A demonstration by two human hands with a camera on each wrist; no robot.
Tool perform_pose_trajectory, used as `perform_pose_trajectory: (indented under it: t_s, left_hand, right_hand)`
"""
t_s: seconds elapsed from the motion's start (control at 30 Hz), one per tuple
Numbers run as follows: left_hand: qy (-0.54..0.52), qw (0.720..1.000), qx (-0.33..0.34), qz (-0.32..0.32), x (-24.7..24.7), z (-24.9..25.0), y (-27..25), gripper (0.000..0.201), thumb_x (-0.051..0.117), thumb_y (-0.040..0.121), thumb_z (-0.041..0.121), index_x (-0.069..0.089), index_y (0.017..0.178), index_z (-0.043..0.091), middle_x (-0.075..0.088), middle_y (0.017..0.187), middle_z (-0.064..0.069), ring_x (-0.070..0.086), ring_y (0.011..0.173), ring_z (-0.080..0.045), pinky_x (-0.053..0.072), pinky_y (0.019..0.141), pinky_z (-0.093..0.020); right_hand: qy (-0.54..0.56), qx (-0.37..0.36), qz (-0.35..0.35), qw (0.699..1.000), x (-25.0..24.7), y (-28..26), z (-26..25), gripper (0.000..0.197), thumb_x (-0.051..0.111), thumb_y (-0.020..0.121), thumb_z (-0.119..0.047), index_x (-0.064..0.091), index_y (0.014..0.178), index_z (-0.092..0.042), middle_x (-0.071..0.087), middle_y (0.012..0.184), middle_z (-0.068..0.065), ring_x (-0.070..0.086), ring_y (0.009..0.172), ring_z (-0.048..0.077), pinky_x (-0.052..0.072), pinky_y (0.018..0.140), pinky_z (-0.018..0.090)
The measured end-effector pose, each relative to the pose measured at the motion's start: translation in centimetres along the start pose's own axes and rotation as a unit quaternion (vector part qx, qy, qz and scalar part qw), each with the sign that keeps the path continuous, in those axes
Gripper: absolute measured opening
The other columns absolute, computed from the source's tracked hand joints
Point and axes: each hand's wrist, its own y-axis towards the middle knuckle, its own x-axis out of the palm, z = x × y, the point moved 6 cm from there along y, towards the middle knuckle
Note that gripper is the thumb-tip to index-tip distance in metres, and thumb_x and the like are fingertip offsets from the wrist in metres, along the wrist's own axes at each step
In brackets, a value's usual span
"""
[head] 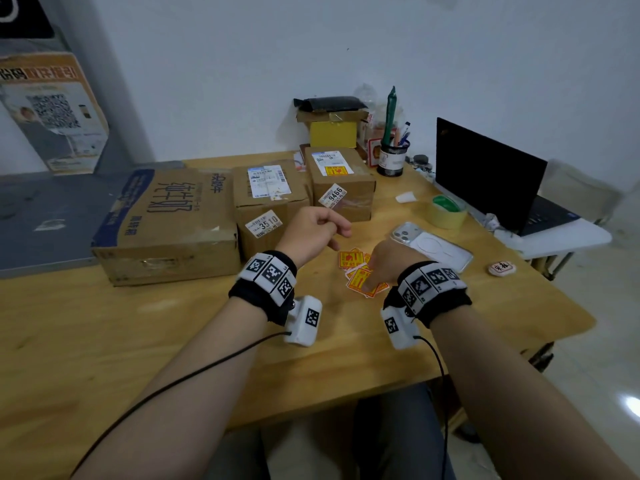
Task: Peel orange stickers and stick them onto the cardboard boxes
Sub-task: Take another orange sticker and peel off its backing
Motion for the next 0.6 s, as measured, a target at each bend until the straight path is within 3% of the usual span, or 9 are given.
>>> perform_pose_trajectory:
  t_s: [0.1,0.33,0.4,0.5,0.6]
  left_hand:
    - [-0.004,1.0,-0.002,0.001,-0.2,0.0,-0.3,0.03,0.043,0.095,-0.008,0.072,0.095,0.0,0.075,0.102,-0.019,0.063,0.062,-0.018,0.034,0.038,-0.006]
    - [-0.019,1.0,-0.004,-0.004,-0.8,0.1,-0.8,0.032,0.041,0.095,-0.01,0.07,0.091,0.003,0.073,0.099,-0.018,0.062,0.063,-0.018,0.036,0.039,-0.006]
    - [-0.024,1.0,-0.006,-0.005,-1.1,-0.1,-0.7,0.031,0.041,0.095,-0.009,0.07,0.092,0.002,0.073,0.098,-0.016,0.062,0.062,-0.018,0.036,0.04,-0.007]
    - [-0.019,1.0,-0.009,-0.002,-1.5,-0.3,-0.4,0.031,0.042,0.095,-0.007,0.071,0.093,0.004,0.074,0.097,-0.014,0.063,0.063,-0.019,0.037,0.04,-0.007]
    - [-0.013,1.0,-0.011,-0.003,-1.7,-0.6,-0.1,0.032,0.042,0.096,-0.006,0.071,0.093,0.006,0.076,0.099,-0.013,0.065,0.063,-0.017,0.036,0.04,-0.009]
  right_hand:
    - [0.004,-0.005,0.011,1.0,-0.2,-0.3,-0.3,0.076,0.094,0.048,-0.048,0.069,0.113,-0.017,0.072,0.102,0.002,0.069,0.094,0.024,0.06,0.088,0.042]
    - [0.037,0.009,0.041,0.998,-1.0,-0.8,-0.3,0.047,0.093,0.069,-0.026,0.072,0.107,-0.009,0.074,0.1,0.008,0.07,0.094,0.027,0.06,0.089,0.042]
    - [0.053,0.013,0.047,0.997,-1.2,-0.4,0.0,0.041,0.092,0.071,-0.024,0.073,0.104,-0.009,0.074,0.097,0.008,0.07,0.09,0.026,0.06,0.084,0.038]
    - [0.06,0.017,0.067,0.996,-1.4,-0.1,0.1,0.04,0.092,0.072,-0.026,0.073,0.103,-0.009,0.073,0.094,0.007,0.068,0.086,0.024,0.054,0.072,0.033]
    - [0.058,0.024,0.079,0.995,-1.5,0.2,0.2,0.044,0.093,0.071,-0.027,0.073,0.106,-0.01,0.074,0.1,0.008,0.068,0.093,0.026,0.053,0.075,0.033]
